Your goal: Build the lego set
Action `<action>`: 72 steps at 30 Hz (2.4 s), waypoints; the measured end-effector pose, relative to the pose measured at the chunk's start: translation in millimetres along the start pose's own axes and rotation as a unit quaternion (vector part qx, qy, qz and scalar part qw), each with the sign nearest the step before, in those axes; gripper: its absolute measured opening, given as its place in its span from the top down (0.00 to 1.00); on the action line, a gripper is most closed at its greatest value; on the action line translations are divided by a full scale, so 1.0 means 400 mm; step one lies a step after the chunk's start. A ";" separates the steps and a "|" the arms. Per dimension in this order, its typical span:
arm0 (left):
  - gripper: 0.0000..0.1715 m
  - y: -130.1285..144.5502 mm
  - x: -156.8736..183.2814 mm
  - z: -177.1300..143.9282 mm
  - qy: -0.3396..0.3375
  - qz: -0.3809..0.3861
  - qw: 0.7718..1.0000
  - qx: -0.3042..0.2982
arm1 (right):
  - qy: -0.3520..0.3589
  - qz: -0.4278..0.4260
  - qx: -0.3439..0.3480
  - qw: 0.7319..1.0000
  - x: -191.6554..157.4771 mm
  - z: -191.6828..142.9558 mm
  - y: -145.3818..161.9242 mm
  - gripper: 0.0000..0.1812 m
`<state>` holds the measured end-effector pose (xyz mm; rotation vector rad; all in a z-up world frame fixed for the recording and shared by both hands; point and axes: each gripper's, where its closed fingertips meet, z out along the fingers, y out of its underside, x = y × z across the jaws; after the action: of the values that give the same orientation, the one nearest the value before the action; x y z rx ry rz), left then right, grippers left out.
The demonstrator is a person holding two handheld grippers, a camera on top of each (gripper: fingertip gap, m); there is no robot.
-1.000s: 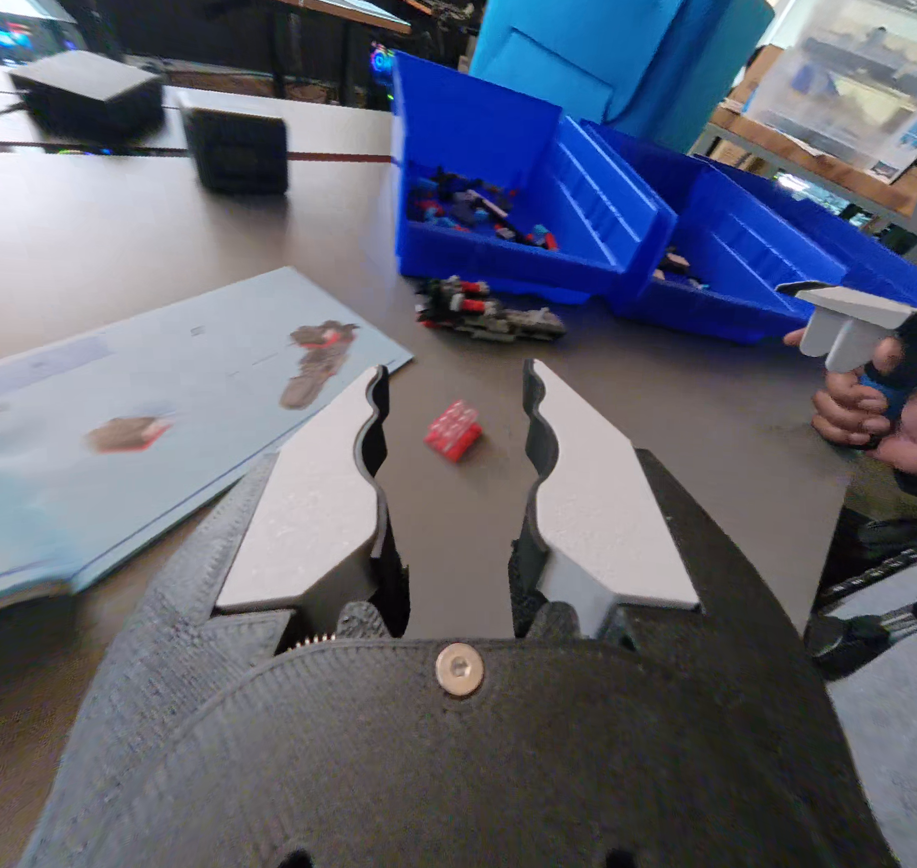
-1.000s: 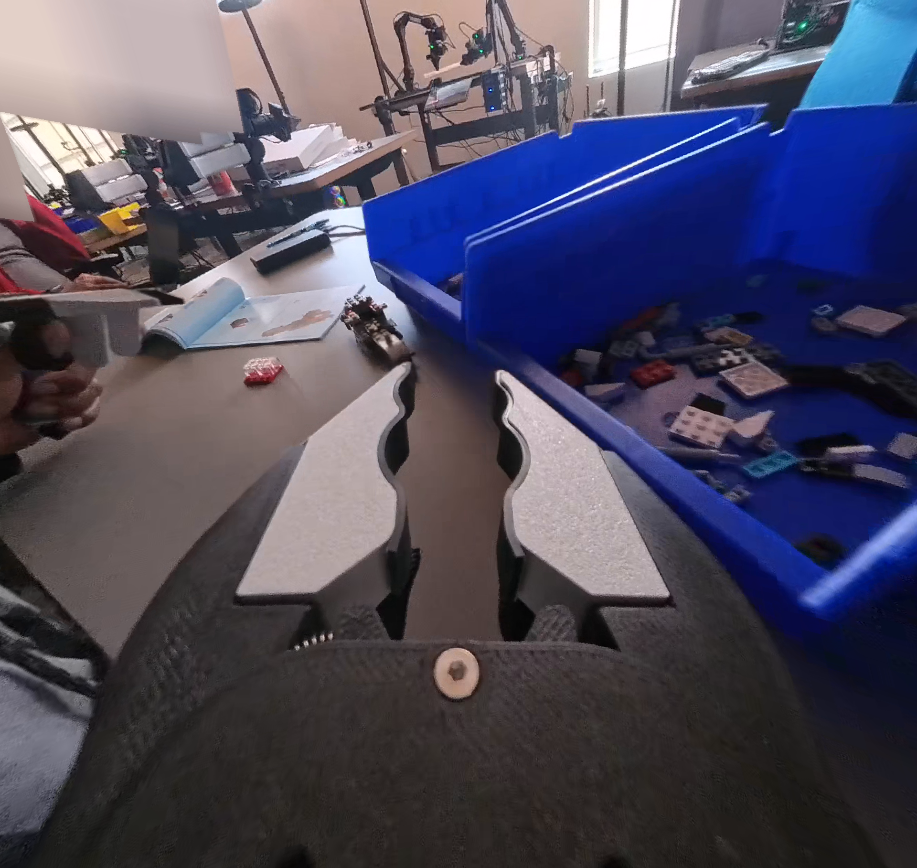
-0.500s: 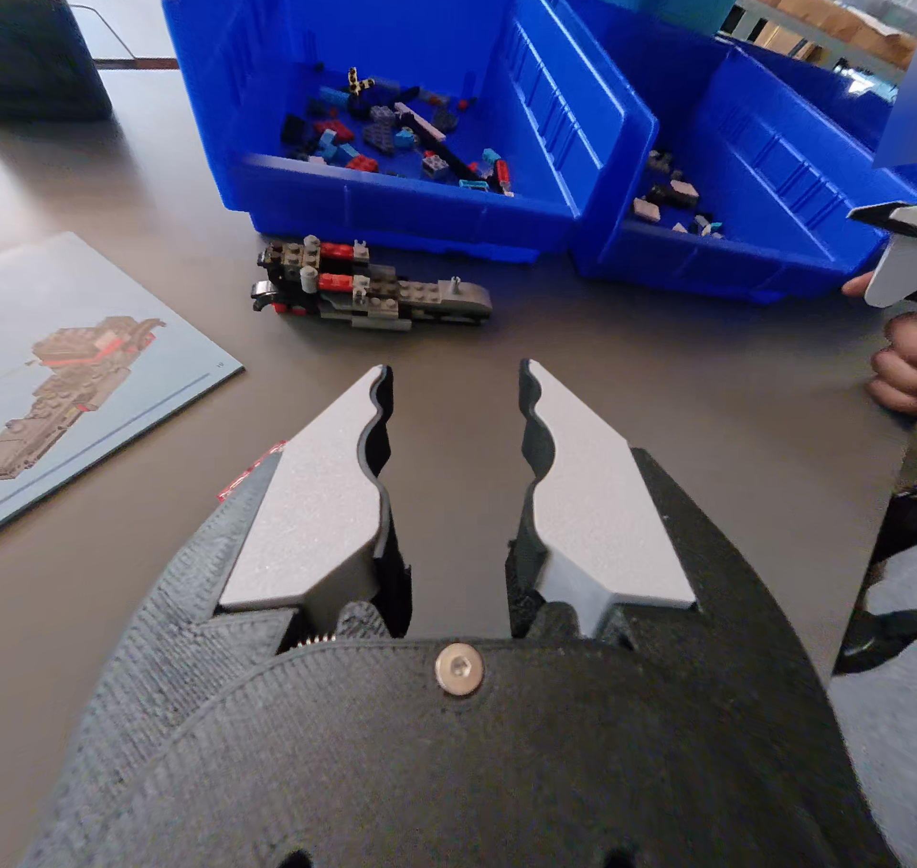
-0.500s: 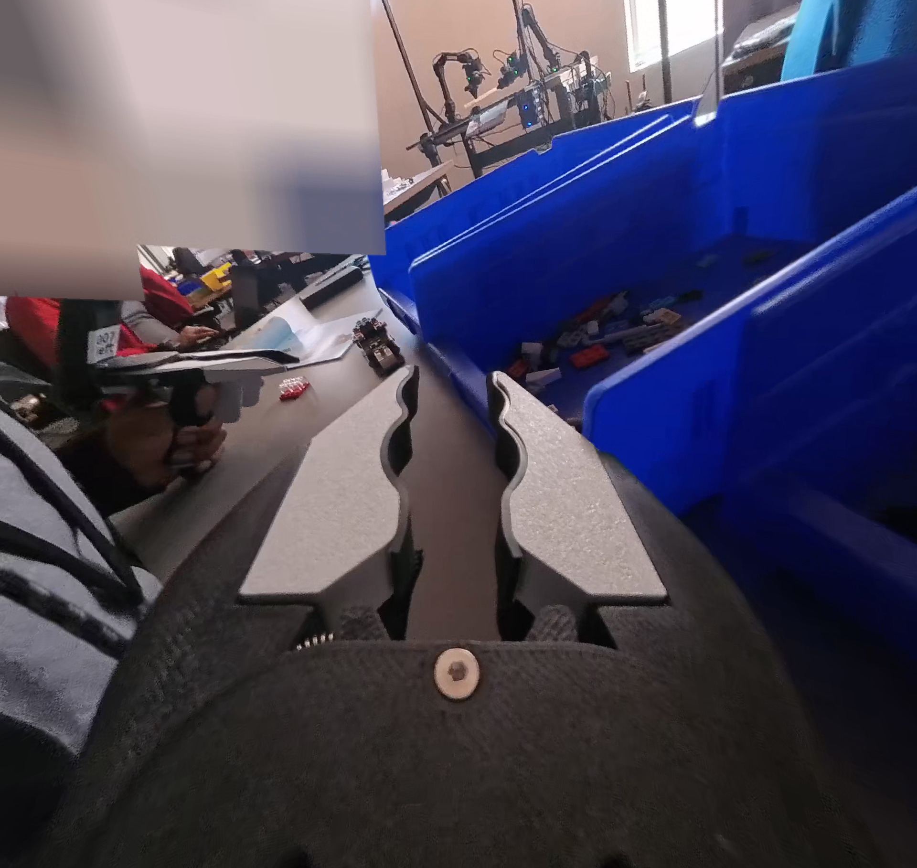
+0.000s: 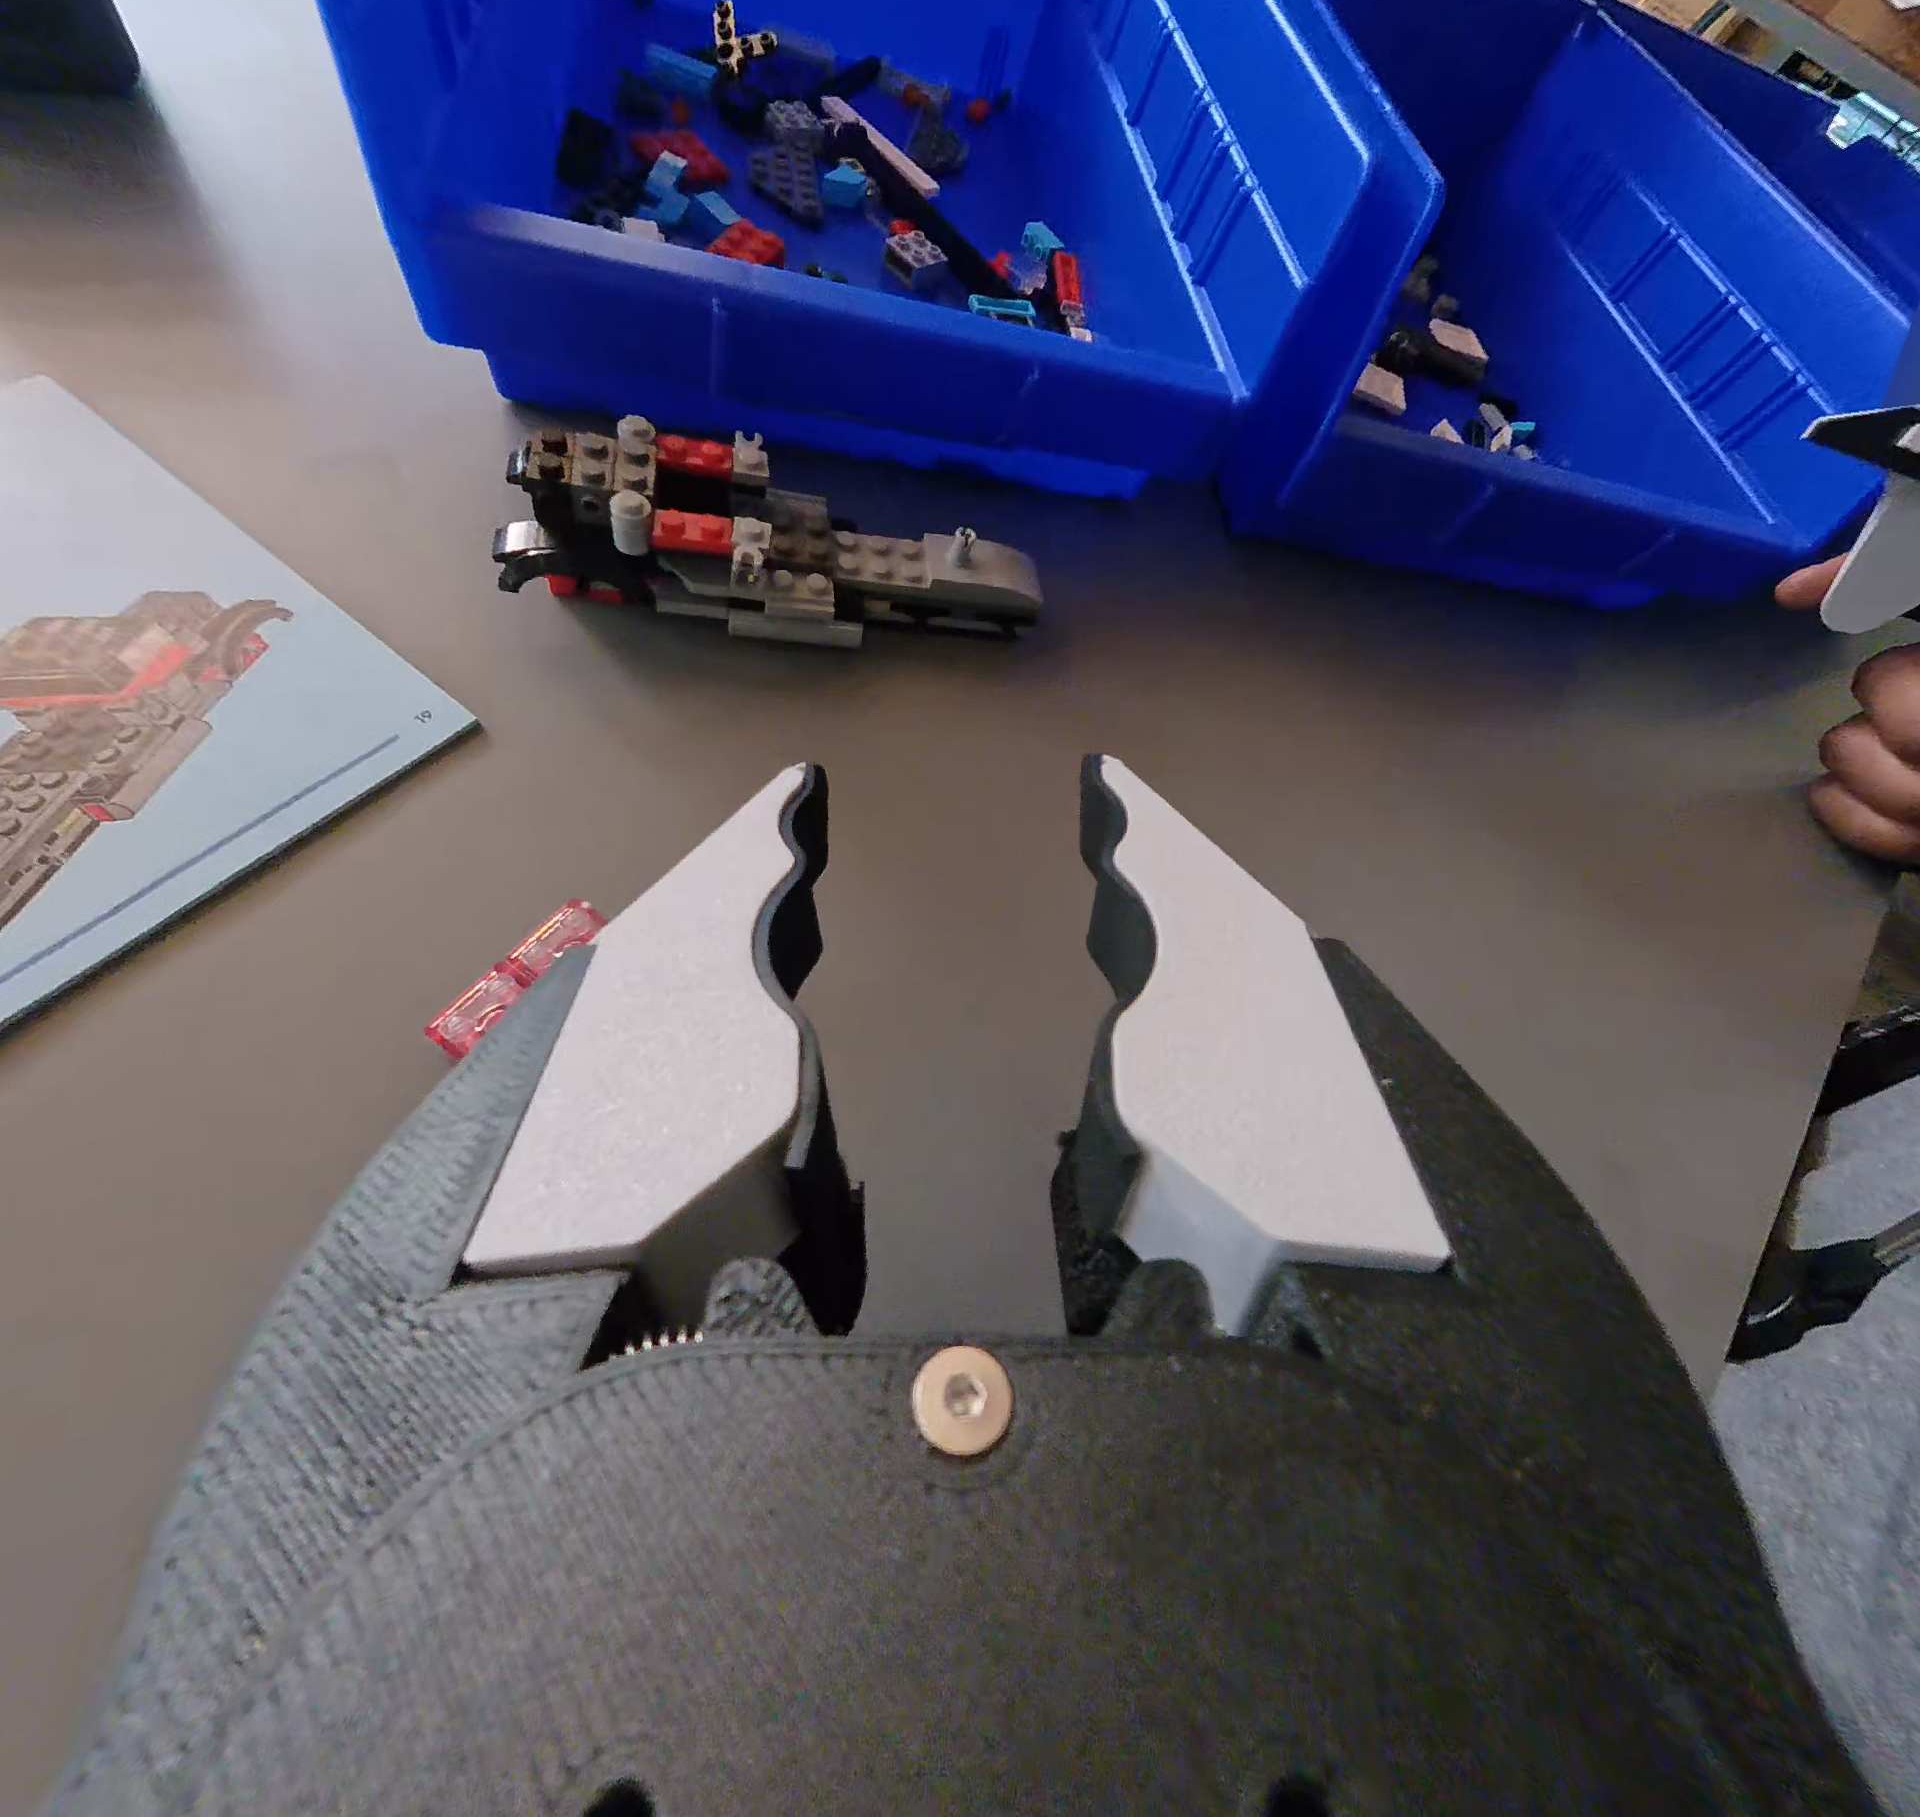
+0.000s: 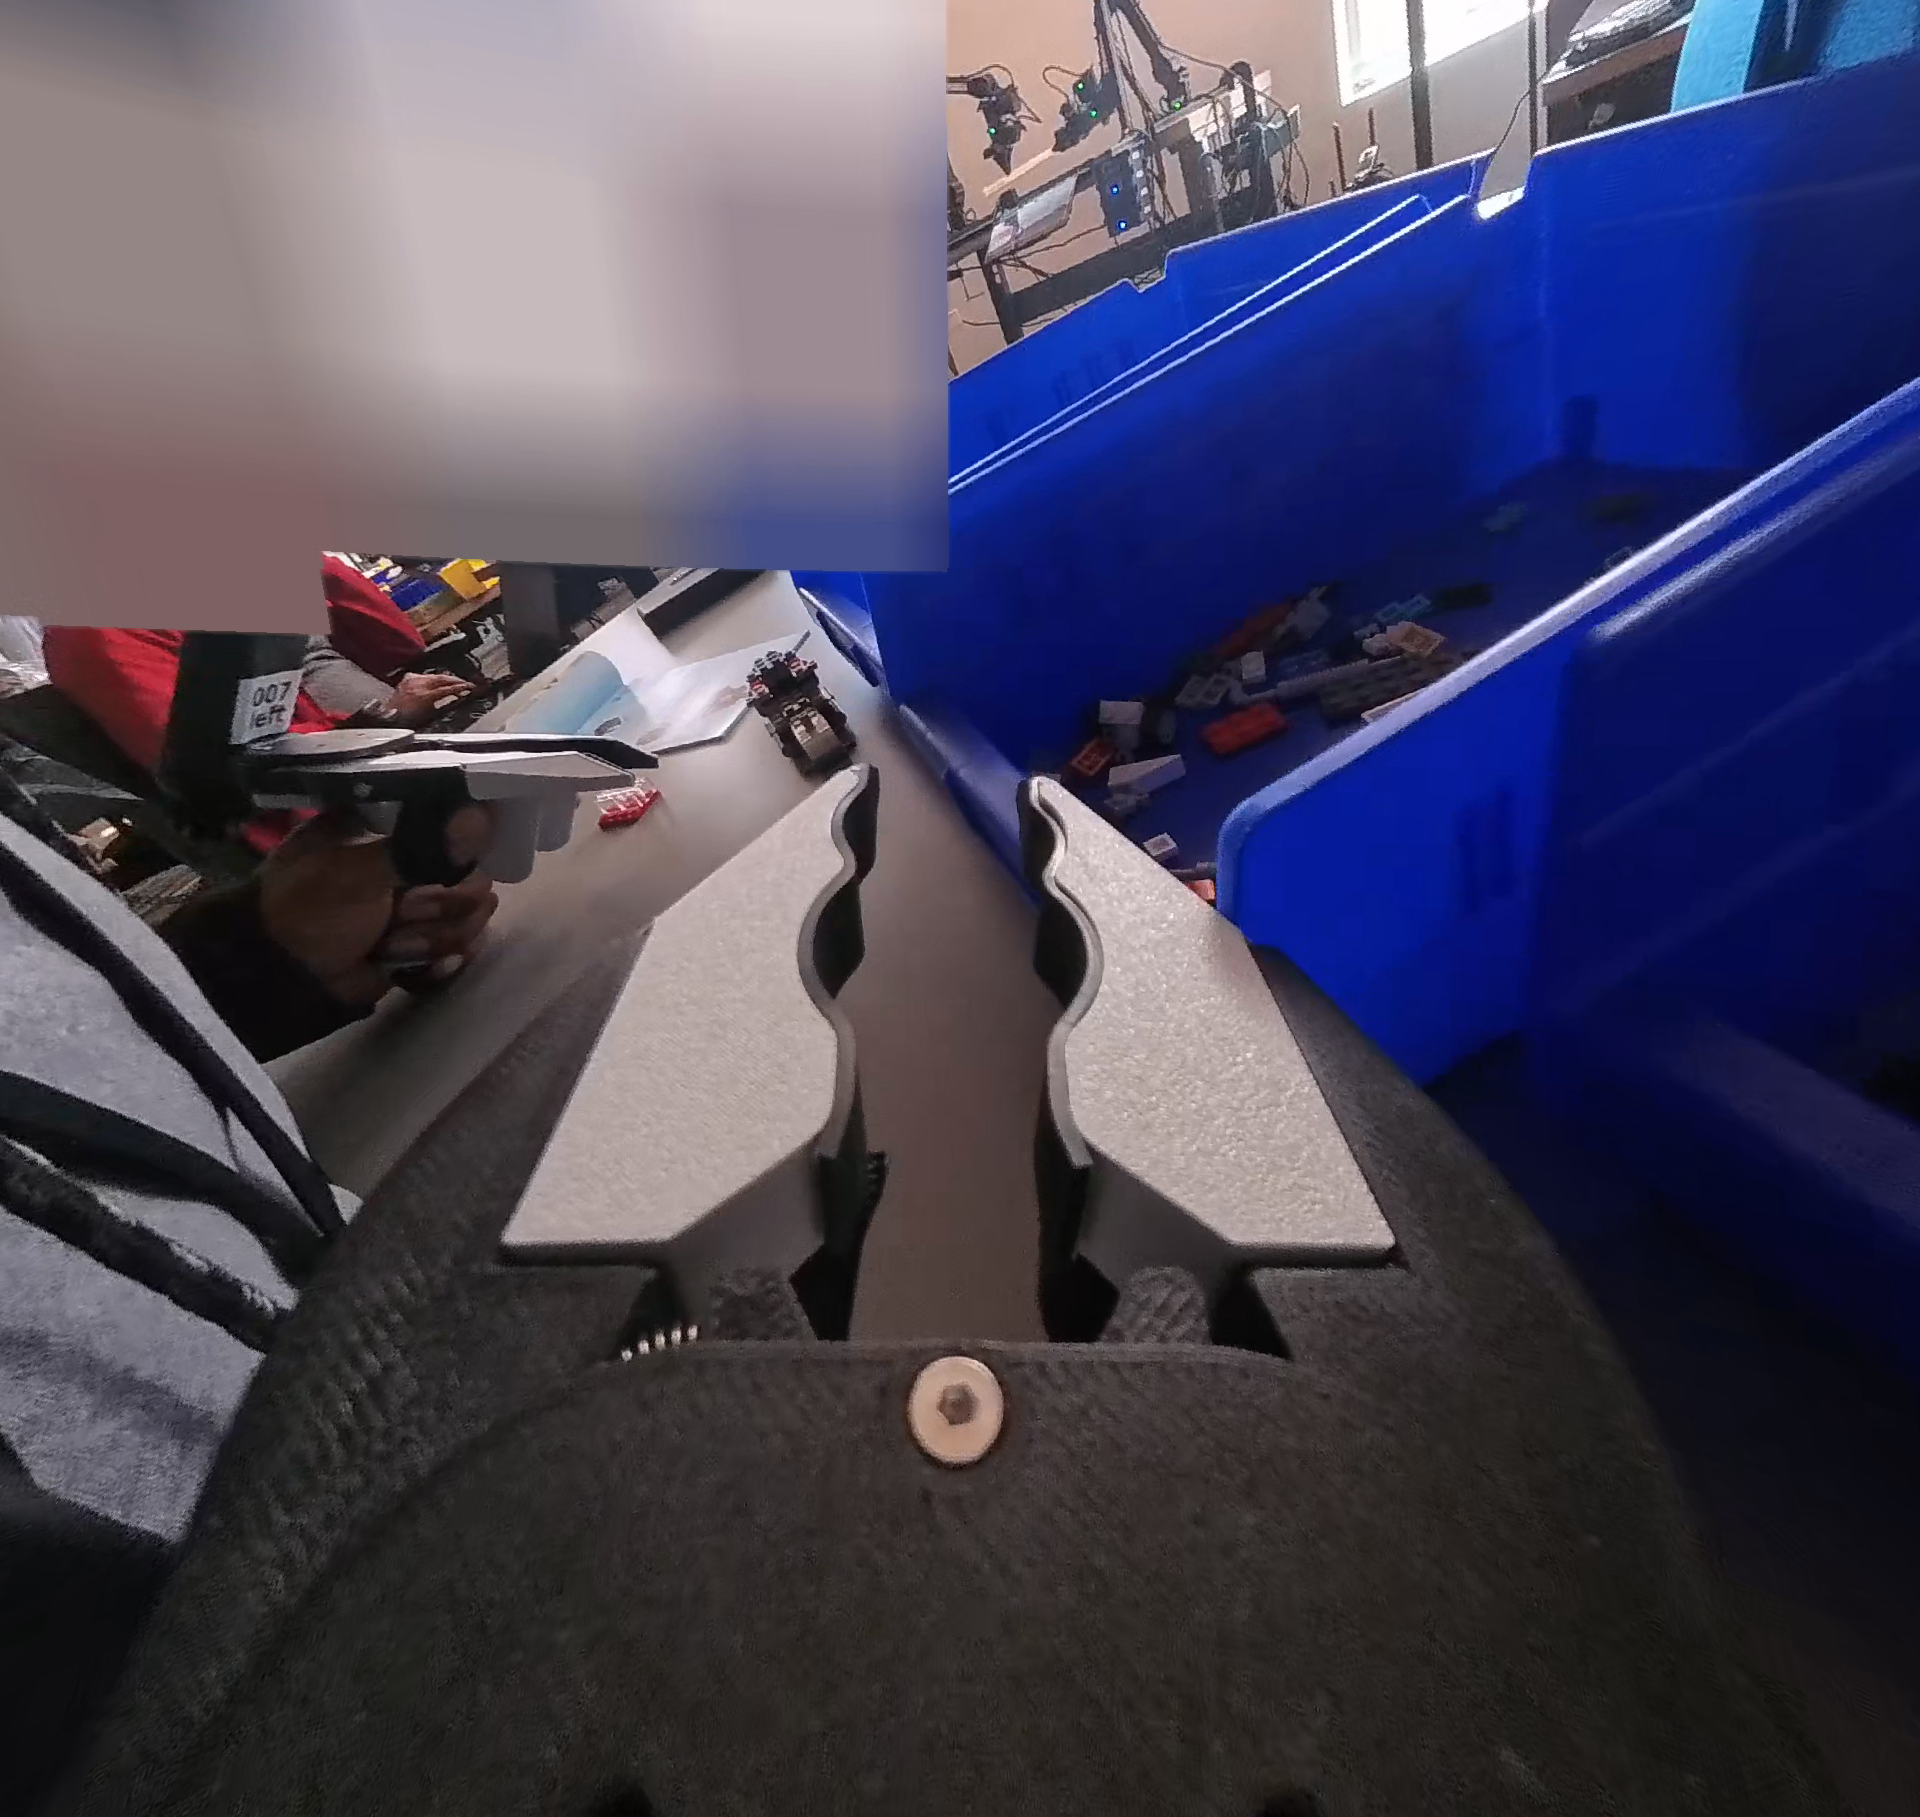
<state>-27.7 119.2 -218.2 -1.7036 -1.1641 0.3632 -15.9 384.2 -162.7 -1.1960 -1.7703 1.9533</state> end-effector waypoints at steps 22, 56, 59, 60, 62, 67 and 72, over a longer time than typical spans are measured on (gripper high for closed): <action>0.72 0.002 -0.001 0.001 0.012 -0.012 1.000 -0.003 | 0.006 0.000 -0.006 1.000 0.004 0.003 0.005 0.87; 0.72 0.001 0.003 0.000 0.020 -0.014 1.000 -0.001 | 0.004 -0.002 0.006 1.000 0.002 -0.002 -0.004 0.86; 0.72 0.003 0.003 0.002 0.018 -0.011 1.000 -0.006 | 0.000 -0.003 0.012 1.000 -0.001 -0.006 -0.008 0.86; 0.72 0.004 0.004 0.003 0.017 -0.010 1.000 -0.007 | -0.001 -0.003 0.015 1.000 -0.002 -0.008 -0.010 0.86; 0.72 0.006 0.004 0.004 0.014 -0.006 1.000 -0.010 | -0.004 -0.003 0.022 1.000 -0.004 -0.011 -0.014 0.86; 0.72 0.012 0.004 0.009 0.006 0.003 1.000 -0.020 | -0.009 -0.002 0.035 0.999 -0.007 -0.020 -0.021 0.86; 0.72 0.015 0.003 0.011 0.000 0.008 1.000 -0.024 | -0.014 0.000 0.041 0.999 -0.010 -0.024 -0.025 0.86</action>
<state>-27.1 122.4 -225.0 -1.7551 -1.1686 0.3468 -9.9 390.8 -151.5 -1.1472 -1.6851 2.0309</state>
